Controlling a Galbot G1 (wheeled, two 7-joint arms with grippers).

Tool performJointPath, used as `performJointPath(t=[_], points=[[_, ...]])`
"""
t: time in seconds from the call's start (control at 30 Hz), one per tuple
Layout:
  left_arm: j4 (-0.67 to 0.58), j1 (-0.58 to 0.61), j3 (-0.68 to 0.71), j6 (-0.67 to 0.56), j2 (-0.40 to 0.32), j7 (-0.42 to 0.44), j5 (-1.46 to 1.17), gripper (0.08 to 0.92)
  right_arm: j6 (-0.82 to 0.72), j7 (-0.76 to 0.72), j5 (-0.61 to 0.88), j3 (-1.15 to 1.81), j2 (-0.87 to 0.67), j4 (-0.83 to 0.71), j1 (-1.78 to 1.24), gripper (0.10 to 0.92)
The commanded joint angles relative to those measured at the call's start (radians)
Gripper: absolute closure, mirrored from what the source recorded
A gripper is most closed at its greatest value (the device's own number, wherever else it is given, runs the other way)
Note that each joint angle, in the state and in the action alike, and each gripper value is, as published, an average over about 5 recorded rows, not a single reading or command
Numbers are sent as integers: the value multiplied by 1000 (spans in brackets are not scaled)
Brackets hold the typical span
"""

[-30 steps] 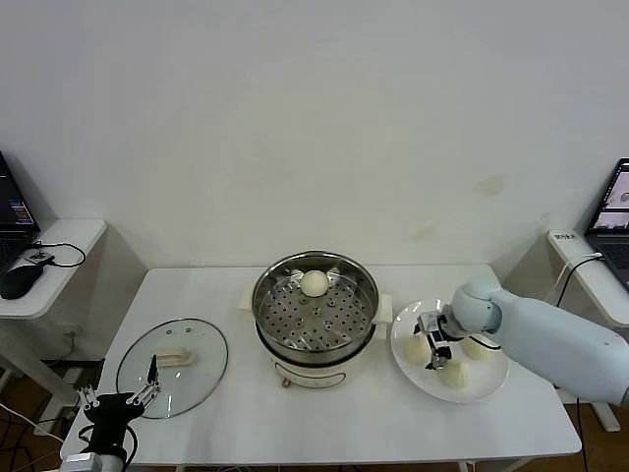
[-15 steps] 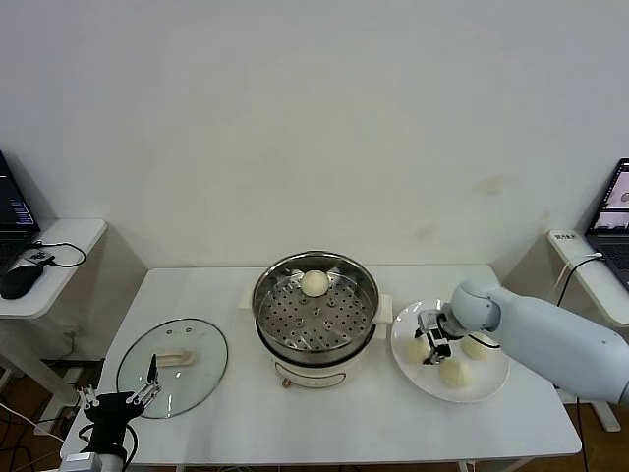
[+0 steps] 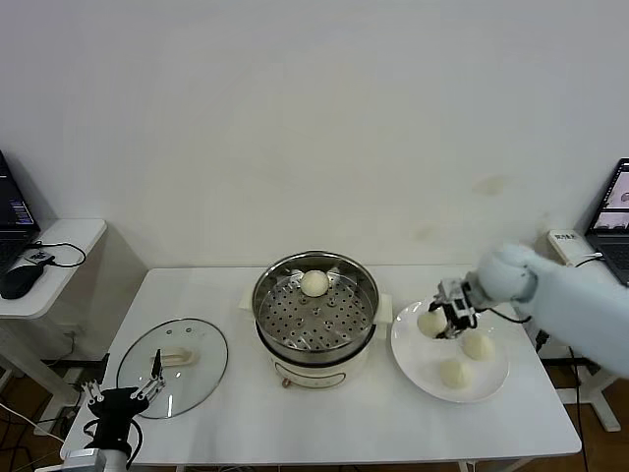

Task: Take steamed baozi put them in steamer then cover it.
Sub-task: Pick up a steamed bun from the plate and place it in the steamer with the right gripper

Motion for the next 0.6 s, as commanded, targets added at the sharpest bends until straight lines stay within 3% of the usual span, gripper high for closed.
performJointPath(t=[0.03,0.3,0.6], points=[[-2,0,2,0,1,0,-1,177,-87,21,226,-191,40,97,393,416],[-14,-3,2,1,5,0,-3,177,-174,136,395,-200,315,35,346,409],[-19,-2,-9,1,7,2,-9,177,-215,210,409,-169,602,-174,187,406]])
